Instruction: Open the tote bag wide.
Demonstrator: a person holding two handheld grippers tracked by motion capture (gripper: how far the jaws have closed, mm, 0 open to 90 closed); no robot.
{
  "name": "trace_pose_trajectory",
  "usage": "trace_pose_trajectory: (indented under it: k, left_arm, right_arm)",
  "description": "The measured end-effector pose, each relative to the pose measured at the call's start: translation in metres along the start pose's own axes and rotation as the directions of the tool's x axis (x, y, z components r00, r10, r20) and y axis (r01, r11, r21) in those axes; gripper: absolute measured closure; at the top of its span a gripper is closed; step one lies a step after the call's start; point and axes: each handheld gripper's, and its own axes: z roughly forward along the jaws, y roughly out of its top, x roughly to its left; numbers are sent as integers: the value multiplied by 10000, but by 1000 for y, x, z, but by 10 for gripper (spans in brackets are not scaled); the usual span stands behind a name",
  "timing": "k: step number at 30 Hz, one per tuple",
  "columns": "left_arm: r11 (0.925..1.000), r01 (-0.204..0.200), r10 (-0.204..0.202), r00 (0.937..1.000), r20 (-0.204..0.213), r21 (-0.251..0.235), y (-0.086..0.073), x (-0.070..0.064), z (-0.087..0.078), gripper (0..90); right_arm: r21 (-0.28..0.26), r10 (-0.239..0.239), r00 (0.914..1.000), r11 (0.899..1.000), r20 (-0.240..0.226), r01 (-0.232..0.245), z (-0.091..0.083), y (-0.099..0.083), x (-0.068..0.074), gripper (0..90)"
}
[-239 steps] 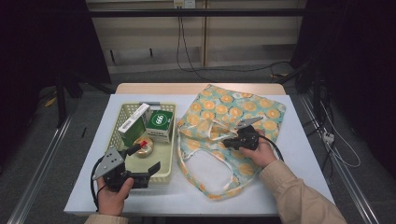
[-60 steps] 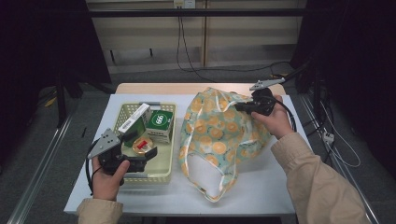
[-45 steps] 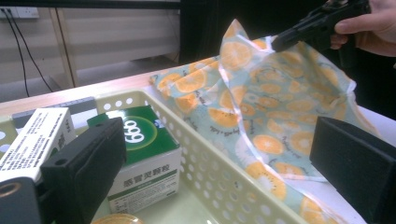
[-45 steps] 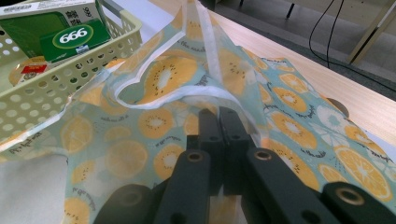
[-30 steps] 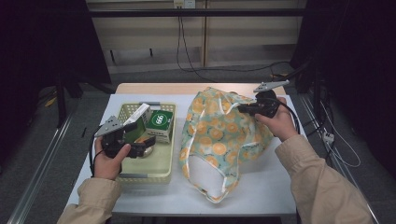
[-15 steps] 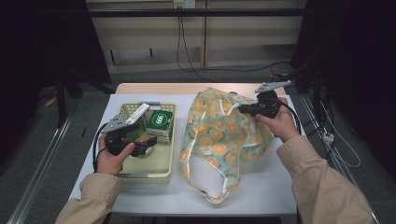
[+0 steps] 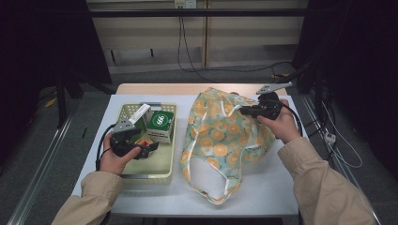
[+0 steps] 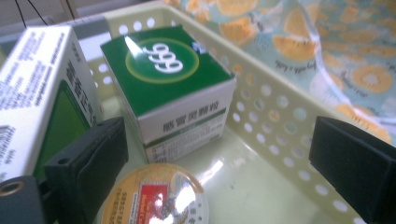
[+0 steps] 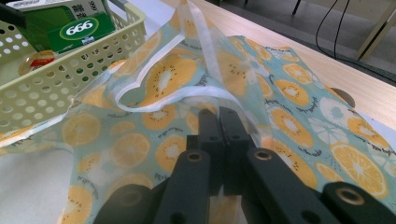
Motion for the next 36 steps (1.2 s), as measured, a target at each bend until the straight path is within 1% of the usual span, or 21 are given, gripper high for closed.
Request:
trace_pose_trajectory:
  k: [3, 4, 5, 9, 10, 11, 12, 15, 17, 18, 19, 20, 21, 25, 26, 27, 28, 30, 32, 34, 36]
  left_arm:
    - [9997, -113, 113, 9999, 14, 193, -3, 2, 4, 48]
    - [9996, -16, 17, 10000, -59, 291, -4, 2, 5, 48]
    - [9994, -16, 19, 9999, -99, 347, -4, 3, 6, 48]
    - [9988, 7, -4, 10000, -44, 485, -6, 5, 9, 47]
    - [9978, 10, -6, 10000, -62, 668, -5, 5, 12, 46]
    - [9978, 10, -6, 10000, -62, 668, -5, 5, 12, 46]
    - [9968, -30, 33, 10000, -44, 804, -4, 6, 15, 45]
    - [9949, 97, -112, 9998, 138, 1005, 0, 8, 21, 51]
    - [9930, 68, -86, 9998, 154, 1178, 2, 9, 24, 51]
    - [9929, 80, -94, 9999, 112, 1189, 3, 8, 25, 53]
    - [9928, 0, -17, 9999, 145, 1197, 3, 8, 26, 55]
    - [9925, 24, -55, 9997, 250, 1223, 3, 8, 27, 54]
    - [9922, -21, -8, 9997, 232, 1243, 2, 8, 28, 55]
    - [9885, 83, -102, 9999, 121, 1508, -2, 11, 33, 57]
    - [9872, 78, -72, 10000, -45, 1593, -4, 11, 34, 57]
    - [9853, 79, -70, 10000, -63, 1704, -5, 12, 35, 57]
    - [9845, 9, 29, 9998, -216, 1755, -5, 12, 36, 57]
    - [9841, -57, 99, 9997, -228, 1776, -6, 14, 37, 57]
    - [9824, 97, -12, 9990, -453, 1868, -7, 15, 39, 60]
    - [9800, 34, 47, 9992, -404, 1988, -8, 17, 40, 66]
    - [9774, 34, 69, 9988, -479, 2115, -9, 18, 41, 73]
  right_arm:
    - [-1, -11, 10000, 10000, 9, 11, 0, 0, 0, 900]
    - [4, -16, 10000, 10000, 12, 16, 1, -1, 0, 900]
    - [16, 0, 10000, 10000, 7, 0, 1, -1, 0, 900]
    - [49, -27, 10000, 10000, -24, 27, 2, 0, 2, 900]
    - [49, -50, 10000, 10000, -25, 50, 2, 0, 2, 900]
    - [58, -46, 10000, 10000, -36, 46, 2, 0, 2, 900]
    - [65, -52, 10000, 10000, -54, 52, 3, 0, 2, 900]
    - [89, -68, 10000, 9999, -54, 69, 4, 0, 2, 900]
    - [95, -71, 9999, 9999, -72, 72, 5, 0, 3, 900]
    - [90, -77, 9999, 9999, -90, 78, 5, -1, 3, 900]
    - [90, -98, 9999, 9999, -107, 99, 5, -1, 4, 900]
    - [77, -106, 9999, 9999, -116, 107, 5, -1, 4, 900]
    - [89, -96, 9999, 9999, -134, 97, 5, -1, 3, 900]
    - [92, -17, 9999, 10000, -136, 19, 4, -3, 2, 900]
    - [103, -29, 9999, 9999, -126, 30, 4, -3, 3, 900]
    - [118, -41, 9999, 9999, -132, 43, 4, -4, 3, 900]
    - [128, -58, 9999, 9999, -147, 60, 5, -4, 3, 900]
    - [130, -56, 9999, 9999, -149, 57, 5, -4, 3, 900]
    - [141, -52, 9999, 9999, -159, 55, 5, -4, 3, 900]
    - [143, -50, 9998, 9999, -166, 53, 5, -4, 3, 900]
    - [157, -61, 9998, 9999, -187, 64, 5, -4, 3, 900]
